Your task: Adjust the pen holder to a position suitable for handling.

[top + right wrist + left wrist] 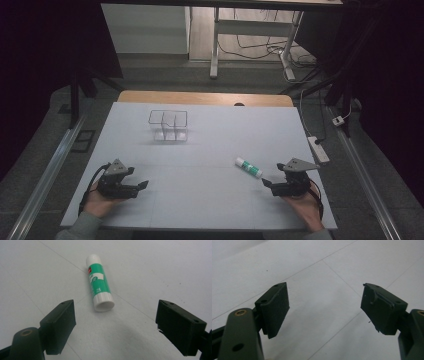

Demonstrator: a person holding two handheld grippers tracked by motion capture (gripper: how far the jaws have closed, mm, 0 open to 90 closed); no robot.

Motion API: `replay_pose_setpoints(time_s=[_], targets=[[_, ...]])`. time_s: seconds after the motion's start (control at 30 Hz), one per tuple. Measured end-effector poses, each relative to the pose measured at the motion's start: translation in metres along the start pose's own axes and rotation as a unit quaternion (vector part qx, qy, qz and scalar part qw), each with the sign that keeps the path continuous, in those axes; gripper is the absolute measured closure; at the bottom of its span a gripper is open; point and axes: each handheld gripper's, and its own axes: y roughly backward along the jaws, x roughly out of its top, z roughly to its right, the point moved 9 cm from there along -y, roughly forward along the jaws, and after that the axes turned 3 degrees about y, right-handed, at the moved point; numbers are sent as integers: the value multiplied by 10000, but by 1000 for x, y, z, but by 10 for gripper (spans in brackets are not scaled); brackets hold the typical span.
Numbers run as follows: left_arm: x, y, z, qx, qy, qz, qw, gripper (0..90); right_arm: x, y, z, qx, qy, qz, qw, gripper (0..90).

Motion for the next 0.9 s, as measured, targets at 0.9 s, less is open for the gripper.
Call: replay_pose_setpoints(time_s=[0.9], targets=[[37,-12,-18,318,-56,143,9994,245,3,0,-2,89,-59,114,9999,166]])
